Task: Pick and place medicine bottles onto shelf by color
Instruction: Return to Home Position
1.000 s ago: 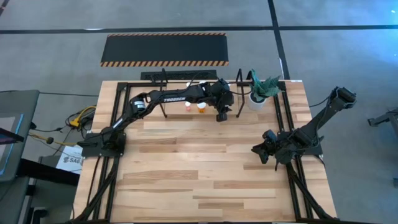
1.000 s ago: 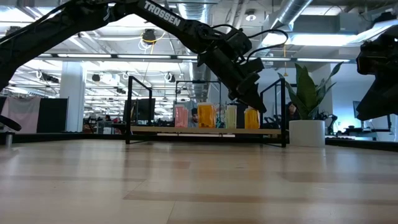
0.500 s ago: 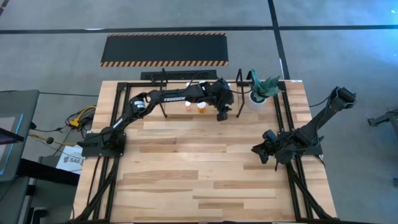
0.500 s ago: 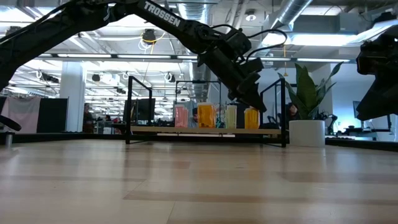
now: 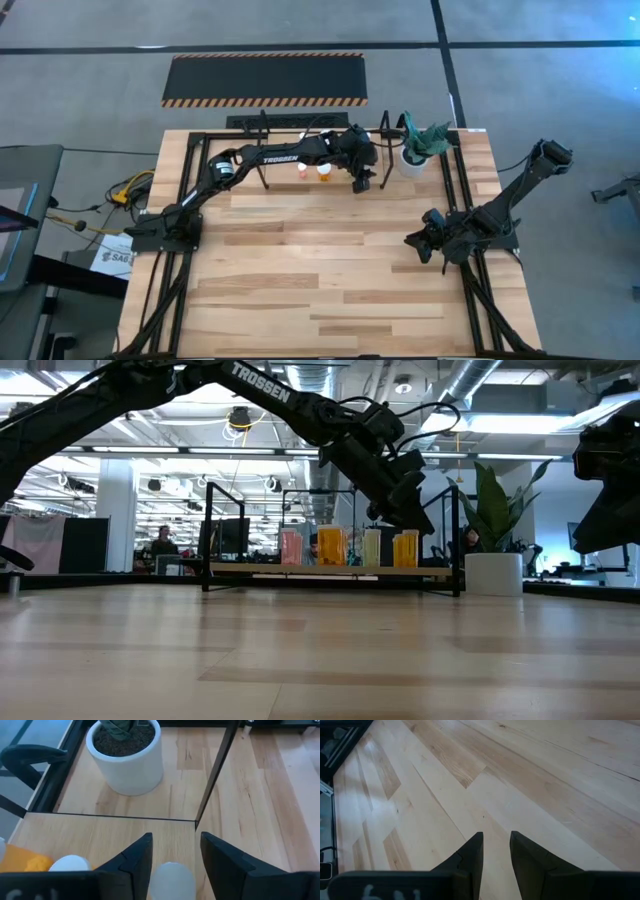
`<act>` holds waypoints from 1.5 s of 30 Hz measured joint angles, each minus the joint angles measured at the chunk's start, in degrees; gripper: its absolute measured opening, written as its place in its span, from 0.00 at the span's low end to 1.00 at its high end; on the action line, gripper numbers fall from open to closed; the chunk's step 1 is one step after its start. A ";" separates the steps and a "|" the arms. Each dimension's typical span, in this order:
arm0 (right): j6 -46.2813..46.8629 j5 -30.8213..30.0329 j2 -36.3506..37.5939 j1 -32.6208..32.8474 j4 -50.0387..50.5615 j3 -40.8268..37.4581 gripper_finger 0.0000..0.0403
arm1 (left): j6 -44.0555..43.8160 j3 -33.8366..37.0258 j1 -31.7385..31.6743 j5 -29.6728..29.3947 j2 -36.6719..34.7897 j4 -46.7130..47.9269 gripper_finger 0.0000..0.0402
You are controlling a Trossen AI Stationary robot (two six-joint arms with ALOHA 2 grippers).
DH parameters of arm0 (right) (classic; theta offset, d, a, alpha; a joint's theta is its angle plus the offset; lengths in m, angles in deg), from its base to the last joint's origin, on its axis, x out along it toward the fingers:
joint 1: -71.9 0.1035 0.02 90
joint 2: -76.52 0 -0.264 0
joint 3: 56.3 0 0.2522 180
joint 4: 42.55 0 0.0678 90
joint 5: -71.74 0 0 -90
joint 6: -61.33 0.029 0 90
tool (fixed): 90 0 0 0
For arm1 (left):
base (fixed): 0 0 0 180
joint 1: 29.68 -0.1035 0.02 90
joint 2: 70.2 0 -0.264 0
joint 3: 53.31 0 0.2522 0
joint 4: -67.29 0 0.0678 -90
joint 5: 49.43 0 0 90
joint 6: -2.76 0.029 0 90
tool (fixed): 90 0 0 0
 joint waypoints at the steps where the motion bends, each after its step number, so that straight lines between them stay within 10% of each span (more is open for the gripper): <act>1: 0.00 0.02 0.00 -0.02 0.02 0.00 0.29 | -0.06 0.00 0.00 -0.02 0.00 -0.14 0.39; 28: 0.00 0.01 -0.01 0.00 -0.16 -0.02 0.29 | -5.07 -16.33 -1.97 3.00 -6.46 23.75 0.41; 34: 0.00 0.01 -0.02 -0.01 -0.18 -0.02 0.29 | -6.92 -15.04 -1.13 -8.41 -15.63 35.81 0.41; 39: 0.00 0.00 0.00 -0.02 -0.16 -0.02 0.29 | -11.68 -7.23 1.87 -20.99 -25.36 41.72 0.42; 45: 0.00 0.02 -0.02 -0.01 -0.17 -0.02 0.29 | -20.59 18.09 6.36 -30.85 -44.53 32.41 0.45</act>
